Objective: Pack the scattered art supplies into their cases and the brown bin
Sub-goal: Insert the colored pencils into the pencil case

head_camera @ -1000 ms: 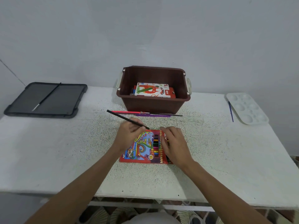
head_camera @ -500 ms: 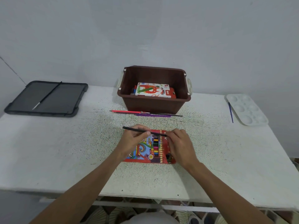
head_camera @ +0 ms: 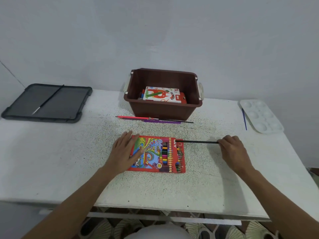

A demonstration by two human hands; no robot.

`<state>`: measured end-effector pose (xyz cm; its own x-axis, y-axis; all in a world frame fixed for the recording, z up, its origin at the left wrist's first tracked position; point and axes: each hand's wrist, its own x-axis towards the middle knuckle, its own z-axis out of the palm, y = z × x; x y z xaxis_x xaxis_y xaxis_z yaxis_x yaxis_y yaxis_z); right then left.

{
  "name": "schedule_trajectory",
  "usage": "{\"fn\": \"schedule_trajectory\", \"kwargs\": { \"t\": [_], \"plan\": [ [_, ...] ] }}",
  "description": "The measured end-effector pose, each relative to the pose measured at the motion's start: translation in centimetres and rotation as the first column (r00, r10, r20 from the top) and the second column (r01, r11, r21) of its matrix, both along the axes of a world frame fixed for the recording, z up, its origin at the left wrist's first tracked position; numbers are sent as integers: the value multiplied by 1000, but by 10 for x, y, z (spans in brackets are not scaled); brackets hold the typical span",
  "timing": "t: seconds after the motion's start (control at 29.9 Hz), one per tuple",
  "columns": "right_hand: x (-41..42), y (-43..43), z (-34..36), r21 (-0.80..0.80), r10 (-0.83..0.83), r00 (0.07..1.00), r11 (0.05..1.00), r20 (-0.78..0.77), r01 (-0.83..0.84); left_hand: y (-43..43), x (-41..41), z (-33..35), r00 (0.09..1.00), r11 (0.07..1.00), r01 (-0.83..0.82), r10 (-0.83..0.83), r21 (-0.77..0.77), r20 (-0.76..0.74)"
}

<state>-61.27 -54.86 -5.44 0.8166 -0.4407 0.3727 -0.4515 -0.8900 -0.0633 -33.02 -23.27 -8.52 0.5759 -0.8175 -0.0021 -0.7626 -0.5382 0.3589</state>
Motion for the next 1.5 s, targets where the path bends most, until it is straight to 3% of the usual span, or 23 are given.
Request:
{"fn": "schedule_trajectory", "kwargs": {
  "t": [0.23,0.6,0.8,1.14,1.3,1.5],
  "plan": [
    [2,-3,-8,-51,32,996,998,-80,-36,-1,-2,1,1000,1000,-10,10,-24,-3],
    [74,79,-19,78,224,973,972,-55,-220,-1,2,-10,1000,1000,-8,9,-19,20],
    [82,90,-23,184,191,981,965,-7,-187,-2,2,-9,1000,1000,-14,14,-23,27],
    [81,90,-29,186,176,984,967,-6,-172,-15,11,3,998,994,-60,62,-90,23],
    [80,91,-28,200,166,986,967,-10,-161,-44,20,19,995,989,79,-71,-126,72],
    [79,92,-30,204,166,986,966,-8,-161,-72,29,23,975,986,150,-160,76,157]
  ]
}}
